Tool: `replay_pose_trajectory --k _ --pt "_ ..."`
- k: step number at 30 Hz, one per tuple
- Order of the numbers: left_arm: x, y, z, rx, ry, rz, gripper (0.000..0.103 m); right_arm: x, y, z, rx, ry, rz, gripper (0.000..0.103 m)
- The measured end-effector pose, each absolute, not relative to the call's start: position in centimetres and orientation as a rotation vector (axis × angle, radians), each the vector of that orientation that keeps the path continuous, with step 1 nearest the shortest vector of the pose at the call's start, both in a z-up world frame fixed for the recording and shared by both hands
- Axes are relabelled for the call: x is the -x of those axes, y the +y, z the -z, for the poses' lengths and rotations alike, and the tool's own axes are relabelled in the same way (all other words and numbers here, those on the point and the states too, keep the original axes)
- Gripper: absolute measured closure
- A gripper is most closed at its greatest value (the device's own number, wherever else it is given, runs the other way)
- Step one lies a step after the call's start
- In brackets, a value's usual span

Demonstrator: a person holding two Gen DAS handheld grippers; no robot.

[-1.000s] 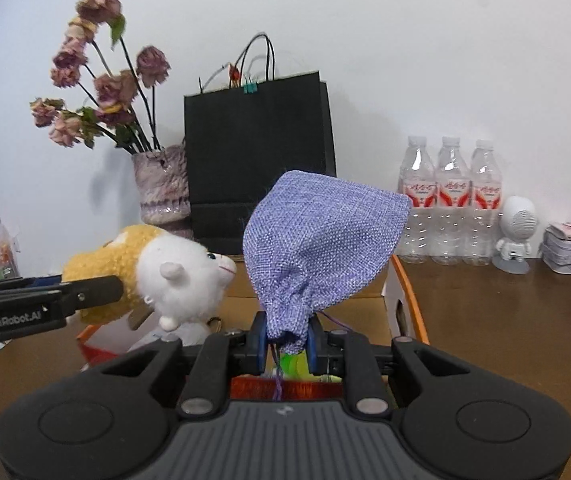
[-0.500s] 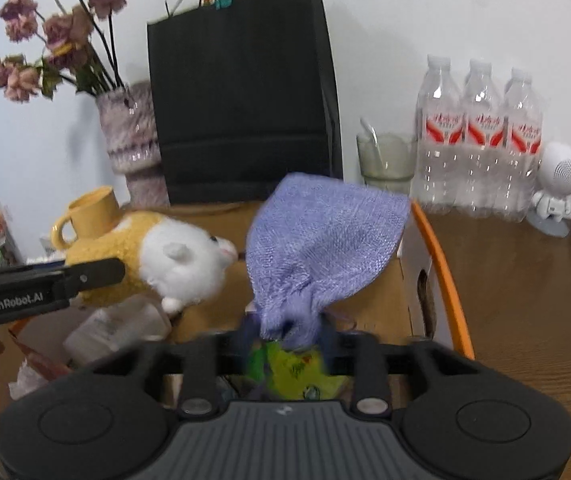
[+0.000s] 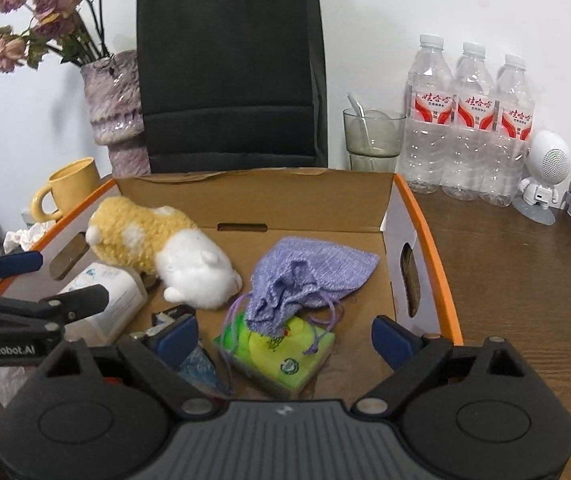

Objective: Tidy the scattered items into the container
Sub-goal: 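Carry the plush sheep and purple pouch into the box and open both grippers, then move both grippers back out of the box toward the table items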

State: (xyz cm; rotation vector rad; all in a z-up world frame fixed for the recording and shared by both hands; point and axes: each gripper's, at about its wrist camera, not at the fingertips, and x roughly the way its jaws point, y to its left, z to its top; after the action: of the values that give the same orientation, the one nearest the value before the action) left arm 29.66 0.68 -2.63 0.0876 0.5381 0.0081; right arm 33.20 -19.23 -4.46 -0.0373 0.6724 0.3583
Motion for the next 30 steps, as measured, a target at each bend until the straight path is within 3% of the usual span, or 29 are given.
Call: replay_pose_trajectory --k 12,17,22,30 --pt "-26.8 1.4 2.3 -0.07 0.537 -0.003 0.0 -29.6 -18.6 4.3 0.02 0.671 -0.332 0.01" --pt "-24.5 2.5 -0.3 -0.005 0.448 -0.019 0.0 -27.6 -19.2 2.3 -0.035 0.607 -0.355 0.01" --pt "-21.2 3.5 -2.8 0.029 0.39 -0.034 0.0 -23.8 -20.5 -0.7 -0.022 0.508 -0.36 0.001" --pt "-15.1 4.6 -2.9 0.041 0.4 -0.038 0.0 -17.4 -22.7 -0.9 0.014 0.496 -0.373 0.0"
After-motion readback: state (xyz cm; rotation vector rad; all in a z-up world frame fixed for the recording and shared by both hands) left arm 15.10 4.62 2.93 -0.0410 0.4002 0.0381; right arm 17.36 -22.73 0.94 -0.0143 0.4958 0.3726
